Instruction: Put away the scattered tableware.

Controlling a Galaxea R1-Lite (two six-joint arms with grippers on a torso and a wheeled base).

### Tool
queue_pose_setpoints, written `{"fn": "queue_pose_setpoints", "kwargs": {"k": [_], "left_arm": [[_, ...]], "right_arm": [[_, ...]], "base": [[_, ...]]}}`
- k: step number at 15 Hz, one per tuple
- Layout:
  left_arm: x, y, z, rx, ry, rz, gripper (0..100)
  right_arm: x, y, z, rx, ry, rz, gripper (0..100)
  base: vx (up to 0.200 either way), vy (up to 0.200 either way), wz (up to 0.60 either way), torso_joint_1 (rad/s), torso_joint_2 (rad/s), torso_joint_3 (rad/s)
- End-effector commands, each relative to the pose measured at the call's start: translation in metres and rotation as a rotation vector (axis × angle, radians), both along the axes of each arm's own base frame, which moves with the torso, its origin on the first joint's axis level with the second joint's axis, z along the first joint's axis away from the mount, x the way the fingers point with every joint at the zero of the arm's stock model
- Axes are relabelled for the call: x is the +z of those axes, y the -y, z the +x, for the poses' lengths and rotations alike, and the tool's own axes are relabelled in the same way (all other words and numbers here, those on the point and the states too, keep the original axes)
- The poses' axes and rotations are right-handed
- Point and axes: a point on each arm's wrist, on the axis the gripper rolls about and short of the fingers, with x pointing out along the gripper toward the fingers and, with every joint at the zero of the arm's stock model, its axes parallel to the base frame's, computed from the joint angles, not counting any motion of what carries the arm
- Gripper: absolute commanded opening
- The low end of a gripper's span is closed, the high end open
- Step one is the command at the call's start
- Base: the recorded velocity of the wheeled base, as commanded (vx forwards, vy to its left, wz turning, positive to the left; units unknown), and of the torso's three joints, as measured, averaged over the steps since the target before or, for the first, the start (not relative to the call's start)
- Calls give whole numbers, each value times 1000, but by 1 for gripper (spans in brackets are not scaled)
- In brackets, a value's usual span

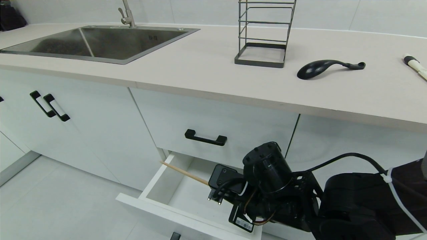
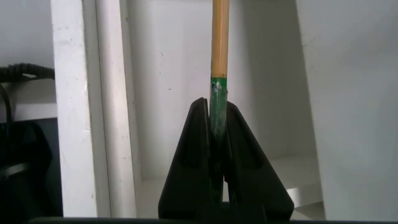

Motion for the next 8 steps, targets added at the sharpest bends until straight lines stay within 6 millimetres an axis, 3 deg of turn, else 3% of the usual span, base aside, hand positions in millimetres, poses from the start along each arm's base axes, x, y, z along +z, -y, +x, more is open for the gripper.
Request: {"fn": "queue_pose_setpoints", "kwargs": {"k": [1,8], "left_arm": [[0,0,0,1,0,-1,100],[0,0,0,1,0,-1,100]], "right_arm": [[-12,-4,9,-13,-22,-32,0],[-30,-9,26,-51,-38,-64,0]], "base": [[0,0,0,0,0,0],[0,0,0,0,0,0]]}}
